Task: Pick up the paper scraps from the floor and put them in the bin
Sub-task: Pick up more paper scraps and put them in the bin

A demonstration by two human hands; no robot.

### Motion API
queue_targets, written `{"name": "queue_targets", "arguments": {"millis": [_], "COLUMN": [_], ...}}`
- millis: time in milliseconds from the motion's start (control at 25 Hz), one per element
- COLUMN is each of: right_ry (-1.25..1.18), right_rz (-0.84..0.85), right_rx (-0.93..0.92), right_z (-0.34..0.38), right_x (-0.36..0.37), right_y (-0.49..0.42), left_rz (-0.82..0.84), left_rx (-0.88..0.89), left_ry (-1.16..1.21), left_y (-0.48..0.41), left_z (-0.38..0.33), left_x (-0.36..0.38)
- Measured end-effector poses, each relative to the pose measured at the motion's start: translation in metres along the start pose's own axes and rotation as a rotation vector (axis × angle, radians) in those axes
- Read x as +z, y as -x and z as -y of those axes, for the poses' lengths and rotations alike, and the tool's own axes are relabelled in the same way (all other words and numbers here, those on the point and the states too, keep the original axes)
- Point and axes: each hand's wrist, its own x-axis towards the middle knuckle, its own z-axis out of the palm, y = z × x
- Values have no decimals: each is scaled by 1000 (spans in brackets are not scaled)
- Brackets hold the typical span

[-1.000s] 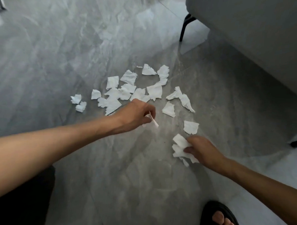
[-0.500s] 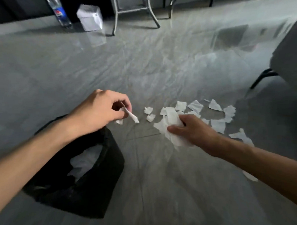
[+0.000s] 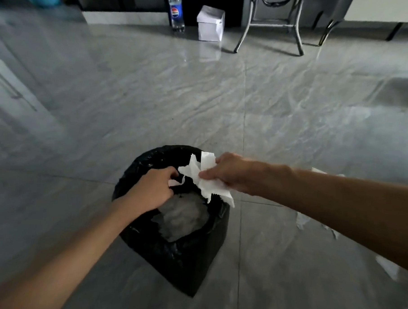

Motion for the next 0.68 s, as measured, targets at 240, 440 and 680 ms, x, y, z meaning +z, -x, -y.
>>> {"name": "queue_targets", "arguments": {"millis": [240,440,680], "right_ry": [-67,-144,127], "right_rz": [56,-7,-229], "right_rx": [83,-14,31], "right_z": [3,-20,-127], "right_x": [-2,-74,-185], "right_y": [-4,36,85], "left_rz": [-225,-127,167], "left_rx": [55,221,392], "left_ry": [-29,-1,-61], "left_y": [-12,-9,-26], "left_z": [-16,-91,-213], "left_x": [-19,-11,46]}}
